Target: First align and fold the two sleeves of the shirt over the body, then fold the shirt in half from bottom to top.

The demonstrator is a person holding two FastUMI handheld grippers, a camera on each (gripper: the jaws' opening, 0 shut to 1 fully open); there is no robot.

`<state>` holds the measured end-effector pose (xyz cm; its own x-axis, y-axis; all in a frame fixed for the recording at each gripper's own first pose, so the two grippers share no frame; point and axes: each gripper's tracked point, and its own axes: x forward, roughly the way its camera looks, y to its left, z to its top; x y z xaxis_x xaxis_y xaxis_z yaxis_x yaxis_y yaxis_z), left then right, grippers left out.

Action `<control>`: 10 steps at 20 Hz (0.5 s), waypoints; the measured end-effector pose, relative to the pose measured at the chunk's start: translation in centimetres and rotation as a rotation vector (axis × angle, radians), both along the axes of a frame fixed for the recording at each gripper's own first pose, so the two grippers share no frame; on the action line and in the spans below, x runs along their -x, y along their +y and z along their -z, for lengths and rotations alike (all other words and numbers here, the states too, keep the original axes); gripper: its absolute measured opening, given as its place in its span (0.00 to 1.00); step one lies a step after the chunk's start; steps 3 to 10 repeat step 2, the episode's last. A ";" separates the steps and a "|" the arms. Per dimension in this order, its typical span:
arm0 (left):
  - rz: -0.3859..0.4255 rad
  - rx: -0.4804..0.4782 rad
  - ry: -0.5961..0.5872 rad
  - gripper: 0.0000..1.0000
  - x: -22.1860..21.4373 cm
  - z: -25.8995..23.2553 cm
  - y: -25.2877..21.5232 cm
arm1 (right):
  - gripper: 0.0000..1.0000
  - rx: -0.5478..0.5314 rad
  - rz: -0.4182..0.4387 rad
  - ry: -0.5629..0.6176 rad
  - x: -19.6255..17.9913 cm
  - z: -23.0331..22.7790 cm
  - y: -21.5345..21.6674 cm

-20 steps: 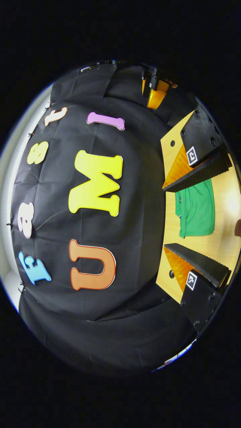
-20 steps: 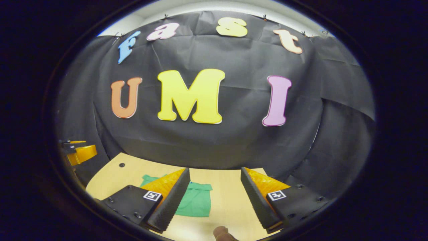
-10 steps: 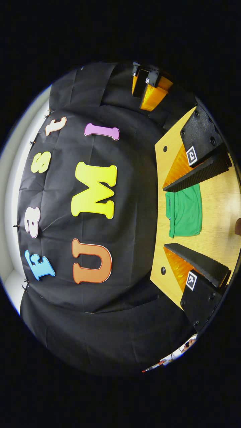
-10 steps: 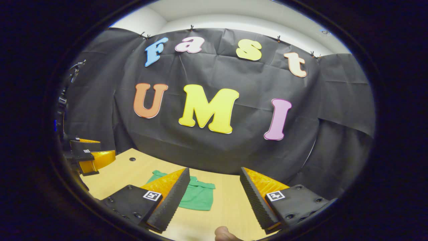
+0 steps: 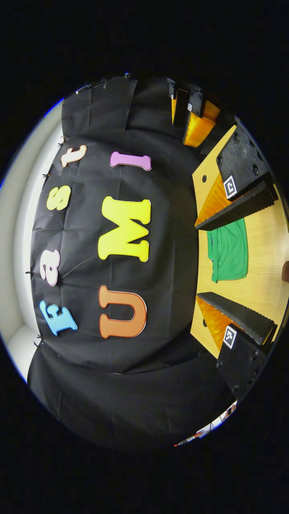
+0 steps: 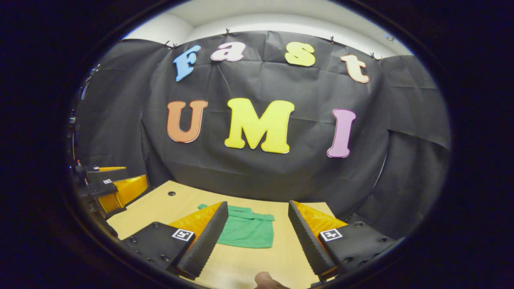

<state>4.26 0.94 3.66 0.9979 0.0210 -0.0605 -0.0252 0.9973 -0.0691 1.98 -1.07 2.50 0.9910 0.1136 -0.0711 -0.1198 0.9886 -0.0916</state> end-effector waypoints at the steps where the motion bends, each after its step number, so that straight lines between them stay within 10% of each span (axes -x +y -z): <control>1: 0.005 -0.001 0.000 0.89 0.0 0.1 -0.1 | 0.98 0.000 -0.011 0.001 0.2 0.0 0.6; 10: 0.005 -0.005 0.000 0.98 0.0 0.1 0.1 | 0.98 0.003 -0.013 -0.001 0.4 0.0 0.9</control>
